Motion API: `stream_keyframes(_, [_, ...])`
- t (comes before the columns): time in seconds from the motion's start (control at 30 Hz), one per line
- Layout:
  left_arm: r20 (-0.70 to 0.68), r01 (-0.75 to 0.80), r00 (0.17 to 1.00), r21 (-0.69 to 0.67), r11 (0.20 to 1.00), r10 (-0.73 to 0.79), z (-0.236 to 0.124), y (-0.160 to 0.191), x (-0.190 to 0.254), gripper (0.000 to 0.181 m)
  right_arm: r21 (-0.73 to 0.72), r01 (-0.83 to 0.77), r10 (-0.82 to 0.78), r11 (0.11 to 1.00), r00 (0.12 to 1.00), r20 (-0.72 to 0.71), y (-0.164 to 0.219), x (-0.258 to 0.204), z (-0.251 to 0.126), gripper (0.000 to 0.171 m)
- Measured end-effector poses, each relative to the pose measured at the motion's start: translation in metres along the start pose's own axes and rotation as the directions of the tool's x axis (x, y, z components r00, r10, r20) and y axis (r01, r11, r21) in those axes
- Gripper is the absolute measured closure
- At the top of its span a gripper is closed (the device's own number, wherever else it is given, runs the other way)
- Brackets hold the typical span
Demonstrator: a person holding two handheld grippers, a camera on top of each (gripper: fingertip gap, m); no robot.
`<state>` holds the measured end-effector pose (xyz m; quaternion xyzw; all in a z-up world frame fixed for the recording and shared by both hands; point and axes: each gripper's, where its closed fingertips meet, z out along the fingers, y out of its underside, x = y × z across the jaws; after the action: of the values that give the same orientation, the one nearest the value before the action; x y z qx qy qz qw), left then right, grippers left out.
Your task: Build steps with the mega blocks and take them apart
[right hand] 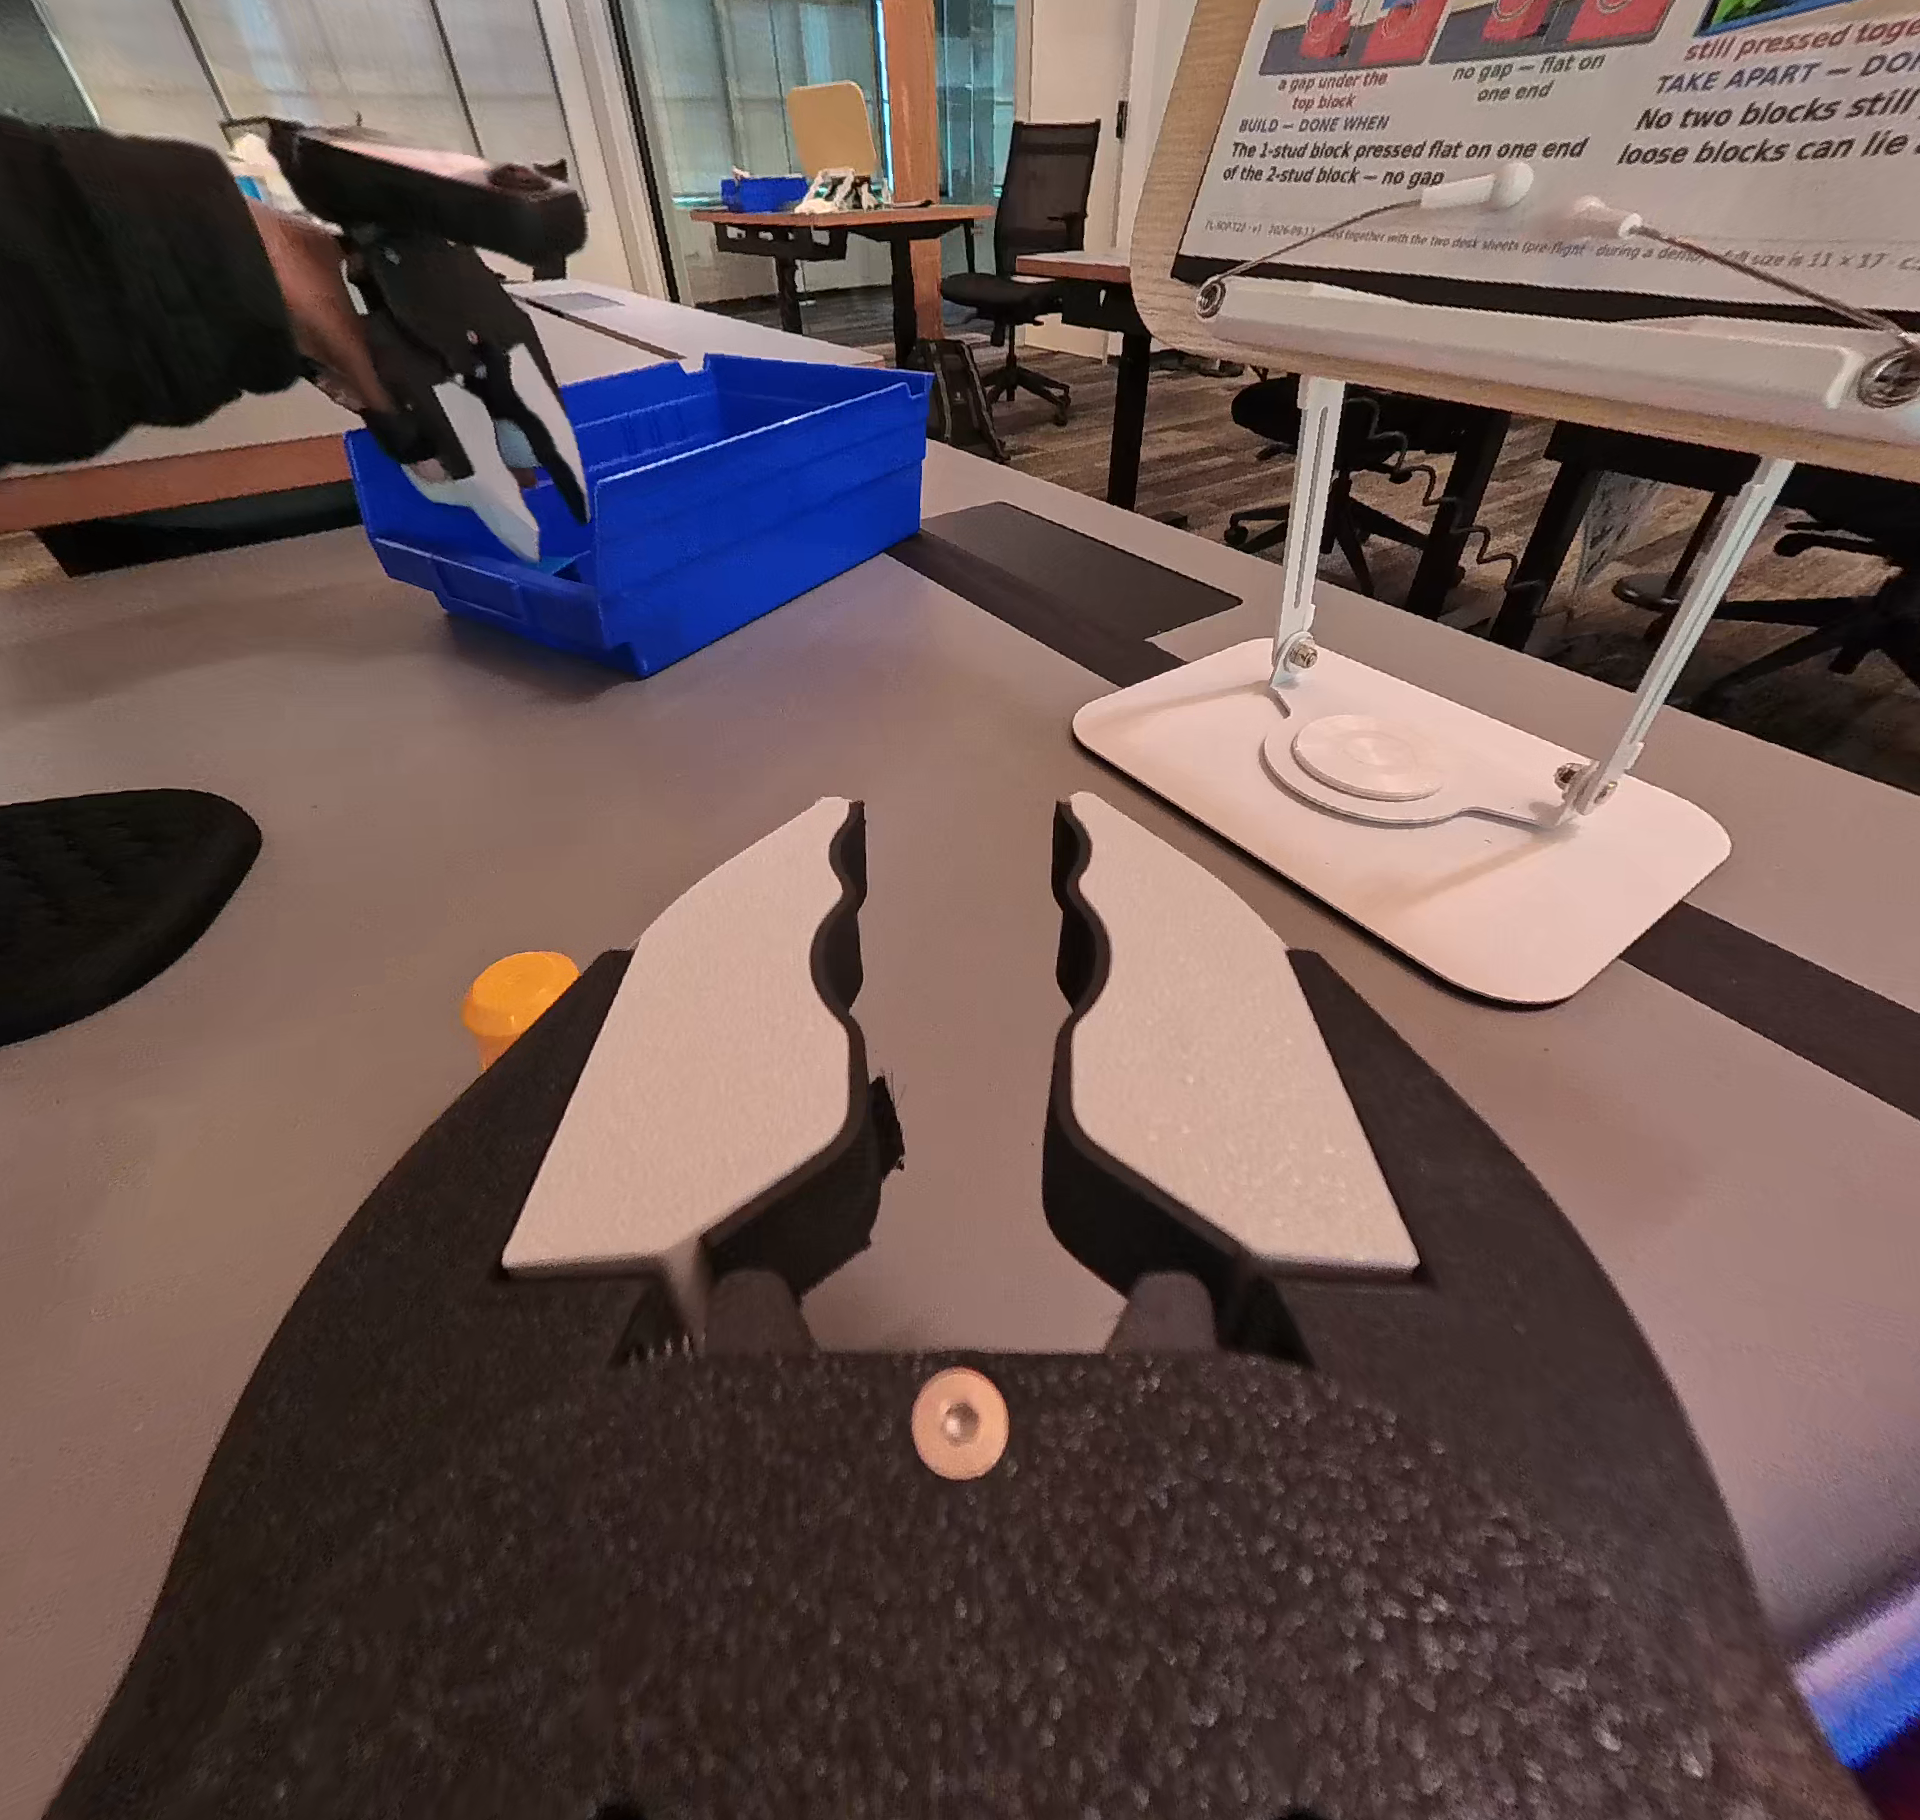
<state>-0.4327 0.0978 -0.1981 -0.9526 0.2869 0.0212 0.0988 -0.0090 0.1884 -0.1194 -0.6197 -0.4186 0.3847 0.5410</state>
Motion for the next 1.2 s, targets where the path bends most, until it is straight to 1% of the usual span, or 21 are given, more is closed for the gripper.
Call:
stream_keyframes(0.13, [-0.04, -0.028, 0.999, -0.069, 0.997, 0.025, 0.005, 0.007, 0.006, 0.13, -0.007, -0.003, 0.003, 1.0, 1.0, 0.004, 0.002, 0.0, 0.001, 0.137])
stream_keyframes(0.3, [-0.056, -0.028, 0.998, -0.093, 0.995, 0.023, 0.006, 0.006, 0.006, 0.13, -0.019, -0.003, 0.003, 1.0, 1.0, 0.008, 0.004, -0.001, 0.002, 0.136])
stream_keyframes(0.5, [-0.104, -0.03, 0.994, -0.124, 0.992, 0.017, 0.006, 0.007, 0.012, 0.135, -0.024, -0.006, 0.006, 1.0, 1.0, 0.01, 0.005, -0.001, 0.003, 0.136])
stream_keyframes(0.67, [-0.147, -0.008, 0.989, -0.136, 0.991, -0.012, 0.007, 0.009, 0.013, 0.135, -0.028, -0.007, 0.007, 1.0, 1.0, 0.012, 0.006, -0.001, 0.003, 0.136])
stream_keyframes(0.77, [-0.176, 0.014, 0.984, -0.134, 0.991, -0.037, 0.008, 0.009, 0.013, 0.132, -0.03, -0.007, 0.007, 1.0, 1.0, 0.015, 0.007, -0.002, 0.003, 0.136])
stream_keyframes(0.83, [-0.182, 0.028, 0.982, -0.136, 0.99, -0.053, 0.009, 0.01, 0.011, 0.127, -0.033, -0.007, 0.008, 0.999, 1.0, 0.017, 0.007, -0.002, 0.004, 0.136])
stream_keyframes(0.9, [-0.168, 0.03, 0.984, -0.138, 0.99, -0.053, 0.01, 0.01, 0.007, 0.119, -0.036, -0.006, 0.007, 0.999, 1.0, 0.018, 0.008, -0.002, 0.004, 0.136])
stream_keyframes(0.93, [-0.15, 0.026, 0.988, -0.135, 0.991, -0.046, 0.01, 0.009, 0.004, 0.119, -0.037, -0.005, 0.005, 0.999, 1.0, 0.018, 0.008, -0.002, 0.004, 0.136])
stream_keyframes(1.03, [-0.028, 0.007, 1.0, -0.1, 0.995, -0.01, 0.007, 0.004, -0.013, 0.135, -0.038, -0.005, 0.006, 0.999, 1.0, 0.017, 0.008, -0.002, 0.004, 0.136])
stream_keyframes(1.2, [0.057, -0.012, 0.998, -0.072, 0.997, 0.016, 0.002, 0.002, -0.026, 0.136, -0.042, -0.007, 0.008, 0.999, 1.0, 0.016, 0.009, -0.001, 0.004, 0.136])
